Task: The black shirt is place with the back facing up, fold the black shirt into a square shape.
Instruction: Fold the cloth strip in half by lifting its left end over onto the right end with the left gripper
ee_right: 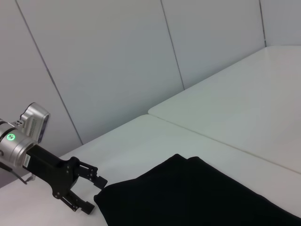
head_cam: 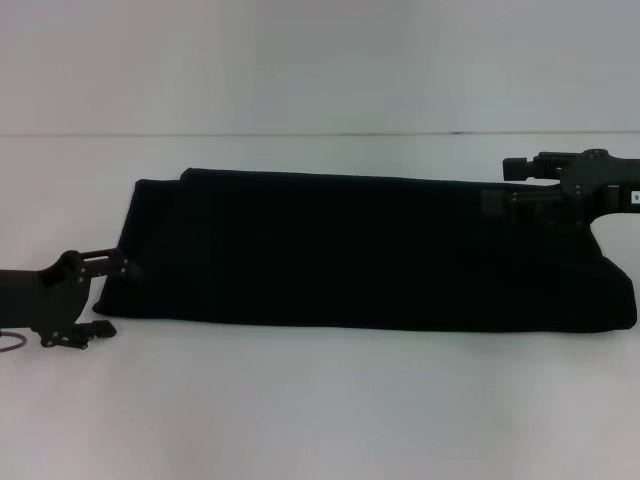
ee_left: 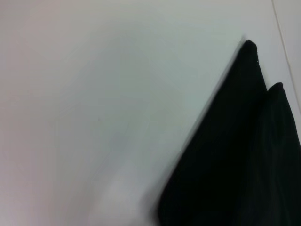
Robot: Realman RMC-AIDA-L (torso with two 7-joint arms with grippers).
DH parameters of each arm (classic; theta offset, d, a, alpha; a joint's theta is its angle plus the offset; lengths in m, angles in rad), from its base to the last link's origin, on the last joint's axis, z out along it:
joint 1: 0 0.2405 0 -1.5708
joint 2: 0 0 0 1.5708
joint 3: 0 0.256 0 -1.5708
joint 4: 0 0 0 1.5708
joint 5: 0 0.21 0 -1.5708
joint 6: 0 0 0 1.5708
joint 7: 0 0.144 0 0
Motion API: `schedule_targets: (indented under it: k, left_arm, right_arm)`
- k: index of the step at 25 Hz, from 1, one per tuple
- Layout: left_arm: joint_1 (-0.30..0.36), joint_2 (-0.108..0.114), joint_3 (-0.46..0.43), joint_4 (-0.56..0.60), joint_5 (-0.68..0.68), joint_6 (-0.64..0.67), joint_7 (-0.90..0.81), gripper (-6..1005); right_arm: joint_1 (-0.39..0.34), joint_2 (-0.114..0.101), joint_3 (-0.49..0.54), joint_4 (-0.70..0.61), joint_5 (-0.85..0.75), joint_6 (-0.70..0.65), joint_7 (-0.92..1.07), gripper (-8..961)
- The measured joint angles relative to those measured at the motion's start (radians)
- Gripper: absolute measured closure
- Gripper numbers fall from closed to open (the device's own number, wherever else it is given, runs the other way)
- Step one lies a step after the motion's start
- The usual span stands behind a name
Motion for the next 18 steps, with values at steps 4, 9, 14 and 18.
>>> schedule_targets:
  k: [4, 9, 14, 18]
  left_arm:
    - [-0.001, 0.0, -0.001, -0.022, -0.001, -0.026, 0.011, 89]
    - [-0.006, 0.0, 0.0, -0.03, -0.008, -0.042, 0.02, 89]
    - [-0.009, 0.001, 0.003, -0.034, -0.01, -0.058, 0.023, 90]
    - [-0.012, 0.001, 0.002, -0.034, -0.011, -0.071, 0.026, 90]
  right_arm:
    - [0.0, 0.0, 0.0, 0.0, 0.0, 0.0, 0.0, 118]
    - [0.0, 0.001, 0.001, 0.0, 0.007, 0.0, 0.0, 118]
    - [-0.002, 0.001, 0.002, 0.0, 0.01, 0.0, 0.0, 118]
    - [-0.003, 0.001, 0.002, 0.0, 0.011, 0.0, 0.0, 118]
